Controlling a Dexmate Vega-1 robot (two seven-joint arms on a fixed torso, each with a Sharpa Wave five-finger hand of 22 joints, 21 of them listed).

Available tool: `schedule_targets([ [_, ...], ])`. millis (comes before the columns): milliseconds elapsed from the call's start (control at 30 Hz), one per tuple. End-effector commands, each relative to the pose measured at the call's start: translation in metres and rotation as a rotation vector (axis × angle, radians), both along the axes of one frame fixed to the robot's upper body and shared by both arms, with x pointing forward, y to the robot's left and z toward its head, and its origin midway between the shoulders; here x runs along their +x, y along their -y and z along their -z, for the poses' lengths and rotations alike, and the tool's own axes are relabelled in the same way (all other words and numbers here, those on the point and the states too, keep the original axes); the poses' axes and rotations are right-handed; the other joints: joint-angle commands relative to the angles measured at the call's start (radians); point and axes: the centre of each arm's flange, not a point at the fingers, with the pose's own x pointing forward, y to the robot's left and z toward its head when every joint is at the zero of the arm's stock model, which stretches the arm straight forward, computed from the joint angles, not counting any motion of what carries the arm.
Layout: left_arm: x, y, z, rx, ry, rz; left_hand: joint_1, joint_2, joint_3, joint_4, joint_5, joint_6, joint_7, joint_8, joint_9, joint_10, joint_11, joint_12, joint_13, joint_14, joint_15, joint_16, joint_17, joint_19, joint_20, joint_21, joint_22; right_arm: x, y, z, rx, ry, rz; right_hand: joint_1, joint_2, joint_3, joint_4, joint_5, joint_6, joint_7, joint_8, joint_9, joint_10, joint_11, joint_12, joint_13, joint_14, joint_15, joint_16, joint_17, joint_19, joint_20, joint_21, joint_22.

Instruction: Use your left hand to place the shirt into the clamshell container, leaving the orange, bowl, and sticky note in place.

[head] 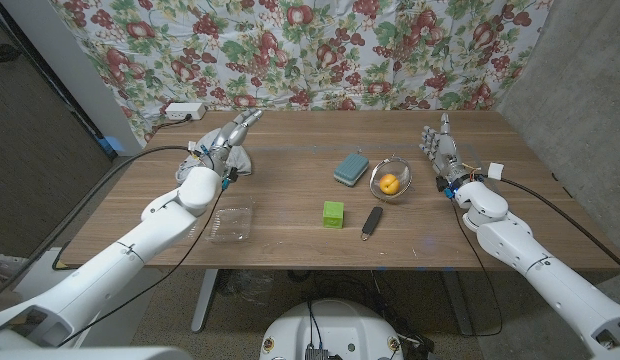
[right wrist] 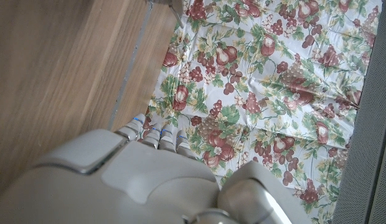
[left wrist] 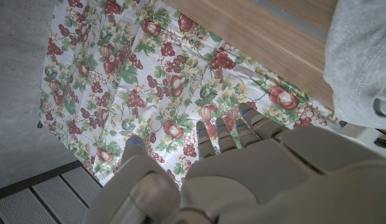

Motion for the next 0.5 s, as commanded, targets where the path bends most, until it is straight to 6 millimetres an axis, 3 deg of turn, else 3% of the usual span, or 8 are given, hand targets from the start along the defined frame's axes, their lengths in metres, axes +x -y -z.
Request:
schedule_targets([
  [33,-0.003,-0.006,-0.003,0.072,-0.006,-0.05,0.008,0.0,0.004,-0.004,0.004,0.001,-0.012,-0.006,0.004,-0.011,-0.004,-0.002,0.005,-0.006,-0.023,0.006,0.004,-0.005,0.035,0.003,0.003,-0.002,-0.002,0.001,0.002,-0.002,0.012,0.01,0.0,0.0,-0.007,0.007,0.002,-0.003,-0.003,0.005,-0.003,-0.005,0.001,0.003,-0.007,0.009,0.002,0.002,-0.002,0.012,-0.001,0.005],
  [167,-0.005,-0.011,-0.003,0.067,-0.006,-0.057,0.008,0.0,0.006,-0.004,0.007,0.034,-0.019,0.005,0.004,-0.012,-0.011,-0.001,0.005,-0.008,-0.019,0.007,0.005,-0.005,0.072,0.007,0.003,0.0,-0.006,0.001,-0.006,-0.001,0.006,0.01,0.0,0.0,-0.007,0.007,0.001,-0.009,-0.003,0.005,-0.003,-0.009,0.0,0.003,-0.008,0.012,0.001,0.002,-0.003,0.016,-0.001,0.005],
  [233,-0.007,-0.014,-0.004,0.068,-0.003,-0.069,0.008,0.0,0.006,-0.004,0.007,0.04,-0.02,0.006,0.004,-0.011,-0.012,-0.001,0.005,-0.009,-0.016,0.007,0.005,-0.006,0.074,0.007,0.003,0.002,-0.008,0.0,-0.002,-0.001,0.002,0.01,0.0,0.001,-0.007,0.007,0.002,-0.011,-0.003,0.005,-0.005,-0.023,0.0,0.003,-0.009,0.015,0.001,0.002,-0.003,0.017,-0.001,0.005],
  [267,-0.008,-0.015,-0.005,0.071,0.004,-0.077,0.008,0.0,0.006,-0.004,0.007,0.04,-0.019,0.006,0.004,-0.011,-0.011,-0.001,0.005,-0.009,-0.016,0.008,0.005,-0.008,0.068,0.006,0.003,0.002,-0.009,-0.001,-0.006,0.001,0.004,0.01,0.0,0.001,-0.008,0.007,0.003,-0.014,-0.002,0.005,-0.003,-0.029,0.001,0.003,-0.008,0.015,0.002,0.002,-0.004,0.018,-0.001,0.005],
  [333,-0.009,-0.016,-0.007,0.106,0.007,-0.104,0.008,0.001,0.007,-0.004,0.008,0.05,-0.022,0.007,0.004,-0.006,-0.012,0.001,0.005,-0.01,-0.025,0.008,0.005,-0.019,0.025,0.004,0.004,0.003,-0.01,-0.001,-0.004,0.002,0.006,0.01,0.001,0.001,-0.008,0.007,0.005,-0.016,-0.002,0.005,-0.001,-0.029,0.002,0.003,-0.008,0.017,0.002,0.002,-0.003,0.02,0.0,0.005],
  [500,-0.011,-0.018,-0.009,0.157,0.007,-0.157,0.008,0.001,0.008,-0.004,0.009,0.059,-0.021,0.007,0.004,-0.002,-0.013,0.003,0.005,-0.012,-0.032,0.008,0.005,-0.019,0.007,0.005,0.004,0.004,-0.01,-0.001,-0.003,0.001,0.002,0.01,0.0,0.001,-0.008,0.007,0.011,-0.015,0.001,0.005,0.004,-0.024,0.003,0.003,-0.007,0.025,0.003,0.002,-0.001,0.019,0.001,0.005],
])
